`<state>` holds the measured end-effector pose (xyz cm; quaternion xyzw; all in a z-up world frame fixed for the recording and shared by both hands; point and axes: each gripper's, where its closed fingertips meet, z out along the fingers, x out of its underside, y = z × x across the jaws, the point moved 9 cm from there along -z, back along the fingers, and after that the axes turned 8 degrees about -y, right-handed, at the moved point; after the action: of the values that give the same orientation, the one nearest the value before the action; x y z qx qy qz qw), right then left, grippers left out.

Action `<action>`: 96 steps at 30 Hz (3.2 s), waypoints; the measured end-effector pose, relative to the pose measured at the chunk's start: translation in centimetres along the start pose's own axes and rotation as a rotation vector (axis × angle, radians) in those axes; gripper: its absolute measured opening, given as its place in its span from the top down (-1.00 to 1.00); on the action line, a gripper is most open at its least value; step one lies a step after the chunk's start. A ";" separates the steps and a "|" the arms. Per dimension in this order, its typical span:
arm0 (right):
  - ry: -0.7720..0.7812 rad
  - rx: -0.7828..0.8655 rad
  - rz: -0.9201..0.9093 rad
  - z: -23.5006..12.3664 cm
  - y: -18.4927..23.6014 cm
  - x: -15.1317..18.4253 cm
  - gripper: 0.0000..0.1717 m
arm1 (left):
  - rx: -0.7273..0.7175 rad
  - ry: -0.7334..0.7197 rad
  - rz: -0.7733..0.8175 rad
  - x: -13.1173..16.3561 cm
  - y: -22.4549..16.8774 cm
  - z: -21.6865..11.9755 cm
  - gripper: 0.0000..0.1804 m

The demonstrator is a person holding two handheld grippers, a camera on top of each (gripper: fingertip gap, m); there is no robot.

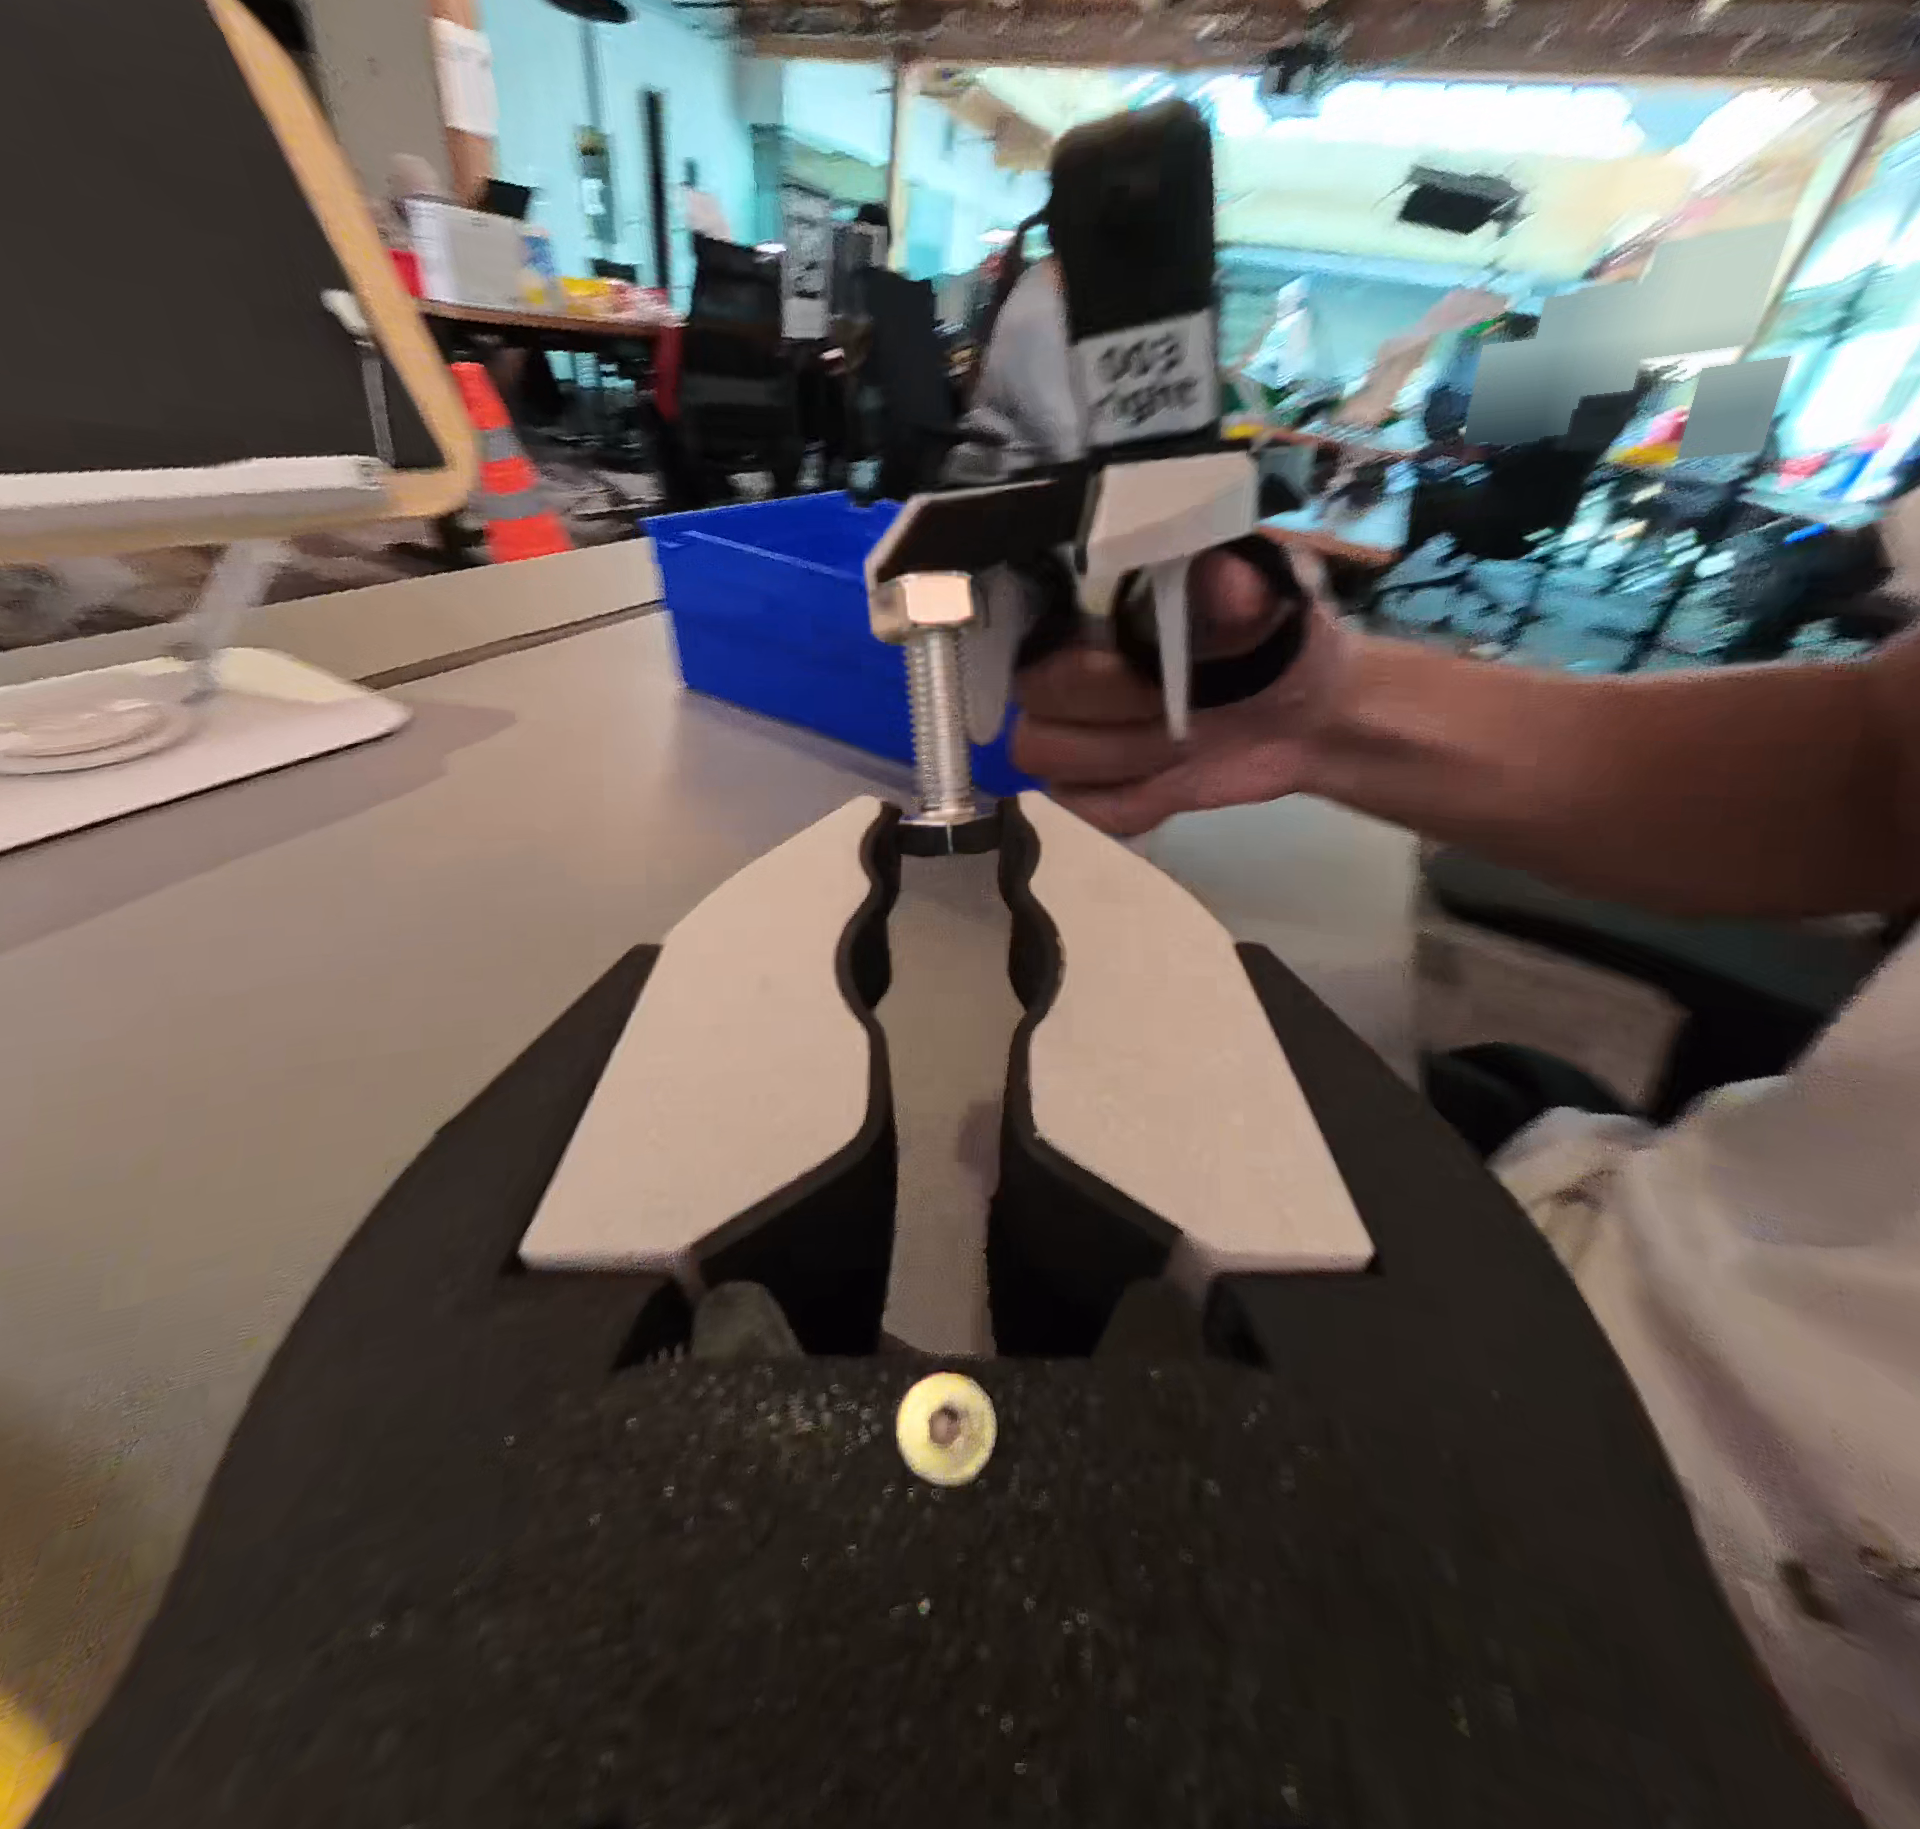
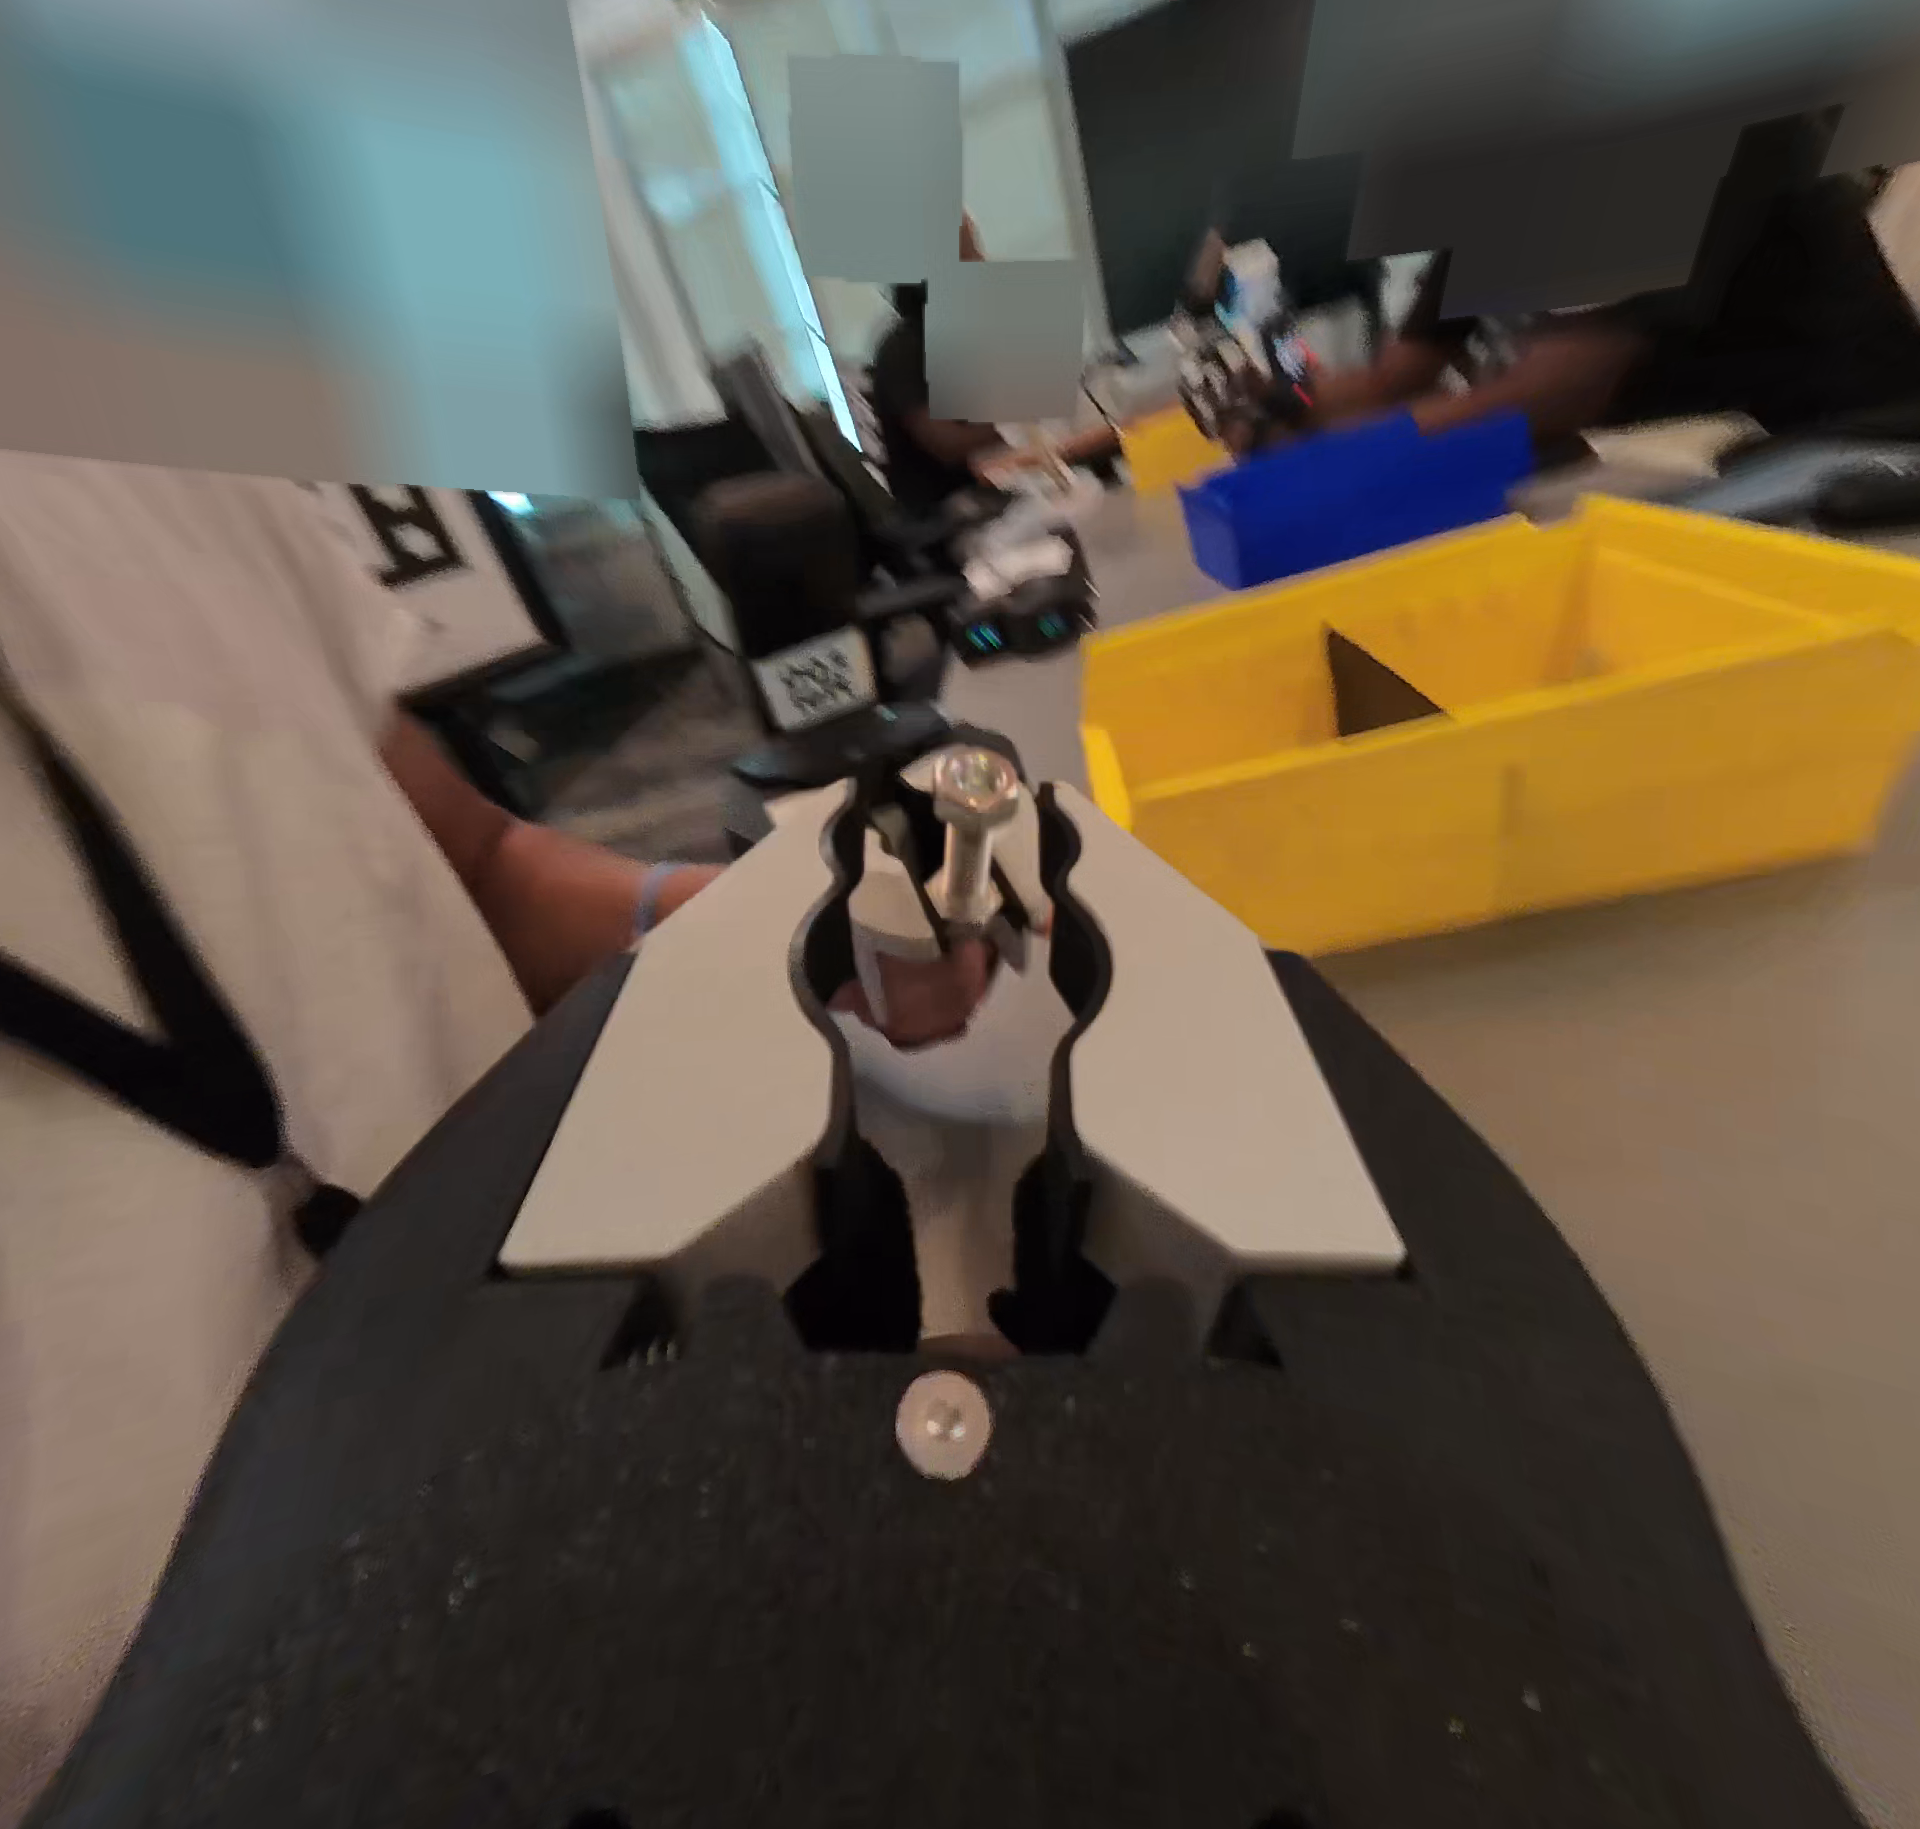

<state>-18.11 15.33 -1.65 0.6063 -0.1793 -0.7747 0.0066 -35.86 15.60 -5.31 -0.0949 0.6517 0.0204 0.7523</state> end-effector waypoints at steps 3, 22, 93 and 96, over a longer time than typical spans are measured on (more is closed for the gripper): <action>-0.122 -0.204 0.081 -0.1 -0.5 -0.6 0.62 | 0.140 -0.064 -0.118 -0.4 -0.5 -0.1 0.80; -0.006 -0.531 0.155 3.1 -1.7 0.5 0.80 | 0.276 -0.119 -0.238 -0.8 -0.7 -0.2 0.80; -0.037 0.631 -0.105 3.1 2.4 1.9 0.80 | -0.150 0.089 0.105 0.8 0.2 0.7 0.80; -0.016 0.544 -0.151 2.8 2.6 1.5 0.69 | -0.122 0.076 0.077 0.7 0.2 0.6 0.80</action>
<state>-21.68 13.33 -1.79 0.5915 -0.3350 -0.7011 -0.2154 -35.15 15.83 -5.96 -0.1162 0.6803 0.0851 0.7186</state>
